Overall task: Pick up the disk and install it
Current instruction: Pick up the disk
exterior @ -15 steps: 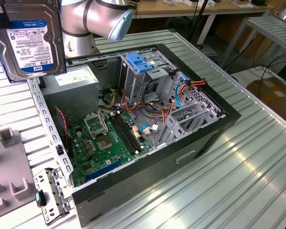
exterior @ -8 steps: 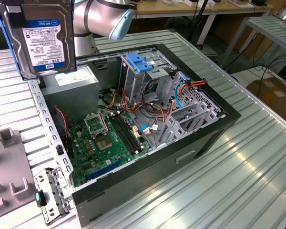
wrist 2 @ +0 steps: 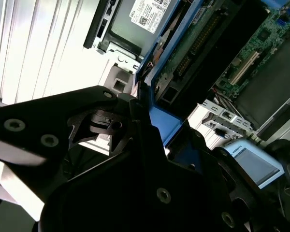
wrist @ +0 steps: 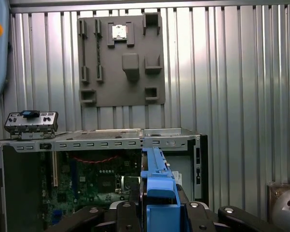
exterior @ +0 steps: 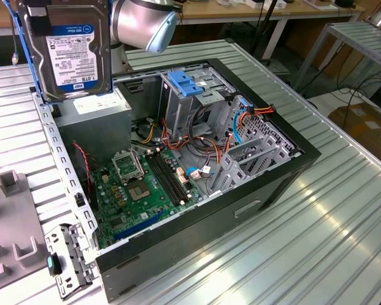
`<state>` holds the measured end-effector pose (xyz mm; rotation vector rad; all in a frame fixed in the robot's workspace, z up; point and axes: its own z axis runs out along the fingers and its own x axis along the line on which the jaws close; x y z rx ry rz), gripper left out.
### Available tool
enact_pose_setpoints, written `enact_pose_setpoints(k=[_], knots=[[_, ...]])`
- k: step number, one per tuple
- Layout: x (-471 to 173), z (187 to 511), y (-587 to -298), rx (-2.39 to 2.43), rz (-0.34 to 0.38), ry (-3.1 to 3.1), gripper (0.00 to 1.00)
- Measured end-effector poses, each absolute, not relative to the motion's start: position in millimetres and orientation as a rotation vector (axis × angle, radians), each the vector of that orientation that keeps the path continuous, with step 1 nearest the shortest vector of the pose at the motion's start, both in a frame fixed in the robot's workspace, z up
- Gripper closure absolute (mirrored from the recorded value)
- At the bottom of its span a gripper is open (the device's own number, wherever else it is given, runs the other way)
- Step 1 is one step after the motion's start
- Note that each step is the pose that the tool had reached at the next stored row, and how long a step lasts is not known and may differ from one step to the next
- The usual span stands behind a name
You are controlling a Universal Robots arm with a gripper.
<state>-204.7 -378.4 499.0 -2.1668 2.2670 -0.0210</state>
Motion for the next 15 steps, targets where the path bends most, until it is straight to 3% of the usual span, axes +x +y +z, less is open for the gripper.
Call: enact_pose_setpoints(k=[15], knots=[[-153.8,497.6,-387.2,-2.158,-0.023,2.277,0.63]])
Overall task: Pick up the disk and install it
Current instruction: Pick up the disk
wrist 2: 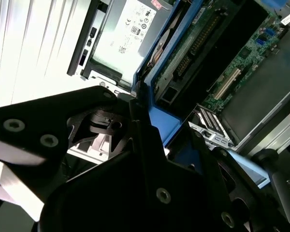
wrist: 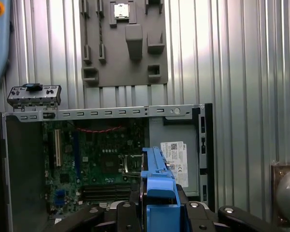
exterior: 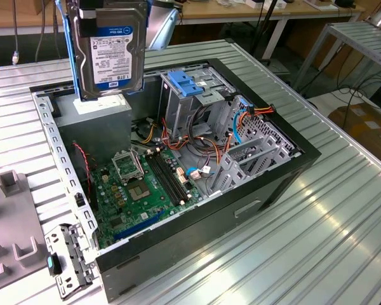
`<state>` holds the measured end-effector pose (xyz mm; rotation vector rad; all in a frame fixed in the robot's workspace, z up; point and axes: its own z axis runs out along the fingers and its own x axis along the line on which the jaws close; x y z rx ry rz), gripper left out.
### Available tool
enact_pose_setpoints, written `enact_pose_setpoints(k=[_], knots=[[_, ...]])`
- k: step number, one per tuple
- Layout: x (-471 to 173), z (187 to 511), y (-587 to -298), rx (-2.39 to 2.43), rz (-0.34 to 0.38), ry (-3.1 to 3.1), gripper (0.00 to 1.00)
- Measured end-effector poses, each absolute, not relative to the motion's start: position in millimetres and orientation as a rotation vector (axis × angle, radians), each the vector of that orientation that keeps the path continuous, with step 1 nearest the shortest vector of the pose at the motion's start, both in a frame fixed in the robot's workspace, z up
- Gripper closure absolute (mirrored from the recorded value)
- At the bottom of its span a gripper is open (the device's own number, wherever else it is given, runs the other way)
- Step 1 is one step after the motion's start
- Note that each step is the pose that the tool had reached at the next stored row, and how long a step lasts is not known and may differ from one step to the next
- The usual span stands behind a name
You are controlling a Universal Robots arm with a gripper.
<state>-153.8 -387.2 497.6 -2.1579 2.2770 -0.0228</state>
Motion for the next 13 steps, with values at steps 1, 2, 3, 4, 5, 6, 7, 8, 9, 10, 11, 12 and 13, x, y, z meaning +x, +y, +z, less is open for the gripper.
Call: enact_pose_setpoints(k=[1,2,3,4,5,6,7,8,9,10,11,12,13], knots=[[-152.4,497.4,-387.5,-2.157,-0.023,2.278,0.63],[-151.0,497.2,-387.9,-2.157,-0.023,2.278,0.63],[-149.4,497.0,-388.3,-2.156,-0.023,2.279,0.63],[-147.6,496.9,-388.7,-2.156,-0.023,2.279,0.63],[-146.2,496.7,-389.0,-2.155,-0.023,2.280,0.63],[-144.3,496.4,-389.6,-2.154,-0.023,2.281,0.63],[-143.2,496.2,-390.2,-2.153,-0.023,2.282,0.63],[-142.0,496.0,-390.9,-2.152,-0.023,2.283,0.63],[-141.2,495.8,-391.4,-2.151,-0.023,2.284,0.63],[-139.9,495.5,-392.2,-2.150,-0.023,2.284,0.63],[-139.2,495.3,-392.7,-2.149,-0.023,2.285,0.63],[-137.9,495.0,-393.6,-2.148,-0.023,2.286,0.63],[-137.1,494.9,-394.2,-2.147,-0.023,2.287,0.63]])
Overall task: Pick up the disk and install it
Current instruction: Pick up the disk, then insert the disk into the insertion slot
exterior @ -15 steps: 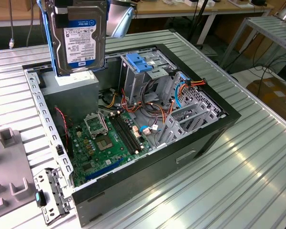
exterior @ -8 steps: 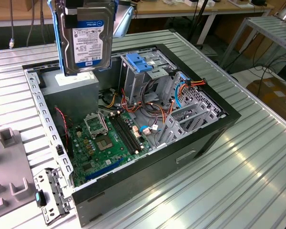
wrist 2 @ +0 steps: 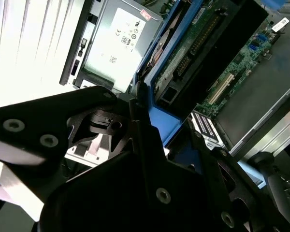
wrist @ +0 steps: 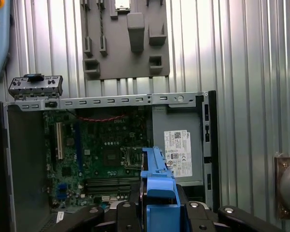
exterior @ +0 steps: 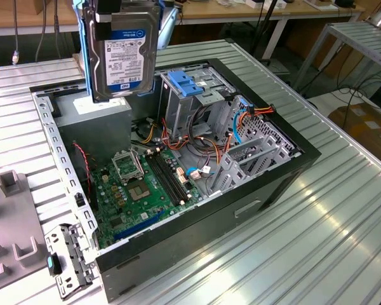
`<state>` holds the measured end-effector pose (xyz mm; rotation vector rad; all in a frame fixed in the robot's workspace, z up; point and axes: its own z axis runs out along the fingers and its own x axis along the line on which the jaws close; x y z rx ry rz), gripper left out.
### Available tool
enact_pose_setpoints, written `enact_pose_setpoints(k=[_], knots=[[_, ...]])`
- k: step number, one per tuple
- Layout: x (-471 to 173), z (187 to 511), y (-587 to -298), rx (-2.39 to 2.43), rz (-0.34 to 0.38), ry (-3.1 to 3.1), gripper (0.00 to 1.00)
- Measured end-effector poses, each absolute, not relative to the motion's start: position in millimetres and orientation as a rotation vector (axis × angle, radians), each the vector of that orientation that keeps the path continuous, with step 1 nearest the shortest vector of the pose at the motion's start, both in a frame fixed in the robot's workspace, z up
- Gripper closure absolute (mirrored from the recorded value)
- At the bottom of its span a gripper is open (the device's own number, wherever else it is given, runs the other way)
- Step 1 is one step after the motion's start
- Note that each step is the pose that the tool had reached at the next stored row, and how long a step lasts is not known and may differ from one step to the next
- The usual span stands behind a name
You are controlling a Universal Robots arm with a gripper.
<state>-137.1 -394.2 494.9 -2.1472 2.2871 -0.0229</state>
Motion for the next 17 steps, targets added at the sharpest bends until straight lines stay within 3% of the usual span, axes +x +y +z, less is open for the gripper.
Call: enact_pose_setpoints(k=[17], knots=[[-131.9,494.1,-397.9,-2.145,-0.023,2.289,0.63]])
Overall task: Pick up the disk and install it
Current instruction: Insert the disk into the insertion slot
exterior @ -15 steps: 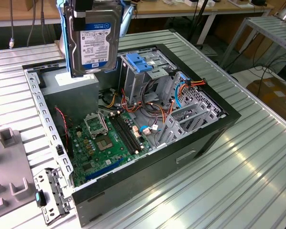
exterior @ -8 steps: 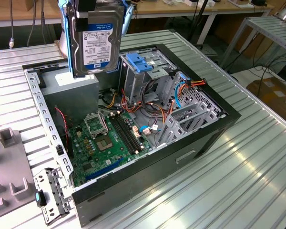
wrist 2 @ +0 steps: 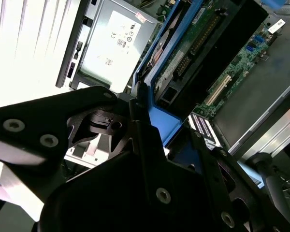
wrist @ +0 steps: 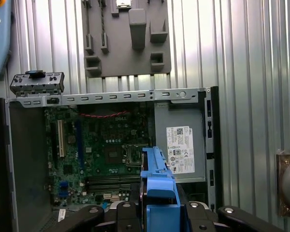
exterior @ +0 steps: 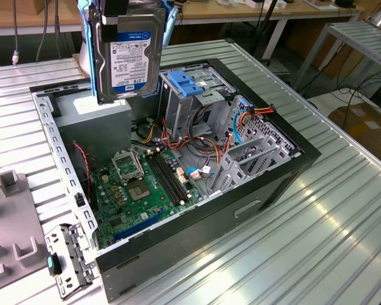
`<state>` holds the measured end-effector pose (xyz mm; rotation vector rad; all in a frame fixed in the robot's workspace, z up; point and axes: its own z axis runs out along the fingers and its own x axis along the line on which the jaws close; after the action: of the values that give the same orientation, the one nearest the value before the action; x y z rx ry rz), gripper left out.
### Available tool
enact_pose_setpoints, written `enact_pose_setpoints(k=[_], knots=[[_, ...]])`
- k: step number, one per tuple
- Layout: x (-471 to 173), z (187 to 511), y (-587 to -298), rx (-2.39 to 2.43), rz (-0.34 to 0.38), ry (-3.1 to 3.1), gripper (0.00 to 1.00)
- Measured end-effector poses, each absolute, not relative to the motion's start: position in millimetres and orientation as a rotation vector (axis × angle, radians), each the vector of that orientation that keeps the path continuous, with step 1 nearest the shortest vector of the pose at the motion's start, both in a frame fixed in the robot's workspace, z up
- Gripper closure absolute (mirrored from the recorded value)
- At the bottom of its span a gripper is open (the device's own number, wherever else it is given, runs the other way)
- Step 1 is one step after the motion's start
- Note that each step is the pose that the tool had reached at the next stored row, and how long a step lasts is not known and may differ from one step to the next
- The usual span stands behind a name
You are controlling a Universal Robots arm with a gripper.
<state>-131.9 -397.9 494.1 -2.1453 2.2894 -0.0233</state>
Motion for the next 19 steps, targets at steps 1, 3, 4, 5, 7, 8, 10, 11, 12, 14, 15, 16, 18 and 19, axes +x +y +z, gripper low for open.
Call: enact_pose_setpoints(k=[1,3,4,5,7,8,10,11,12,14,15,16,18,19], knots=[[-132.0,494.1,-398.6,-2.145,-0.023,2.289,0.63],[-132.0,494.1,-399.9,-2.145,-0.023,2.290,0.63],[-132.0,494.1,-401.1,-2.145,-0.023,2.290,0.63],[-132.0,494.1,-401.9,-2.145,-0.023,2.290,0.63],[-132.0,494.2,-403.4,-2.145,-0.023,2.290,0.63],[-132.0,494.2,-404.2,-2.145,-0.023,2.290,0.63],[-132.0,494.1,-405.7,-2.145,-0.023,2.290,0.63],[-132.0,494.1,-406.5,-2.145,-0.023,2.290,0.63],[-132.0,494.1,-407.5,-2.145,-0.023,2.290,0.63],[-132.0,494.1,-410.1,-2.145,-0.023,2.290,0.63],[-132.0,494.2,-411.8,-2.145,-0.023,2.290,0.63],[-132.0,494.2,-413.1,-2.145,-0.023,2.290,0.63],[-132.0,494.1,-415.2,-2.145,-0.023,2.290,0.63],[-132.0,494.2,-416.4,-2.145,-0.023,2.290,0.63]])
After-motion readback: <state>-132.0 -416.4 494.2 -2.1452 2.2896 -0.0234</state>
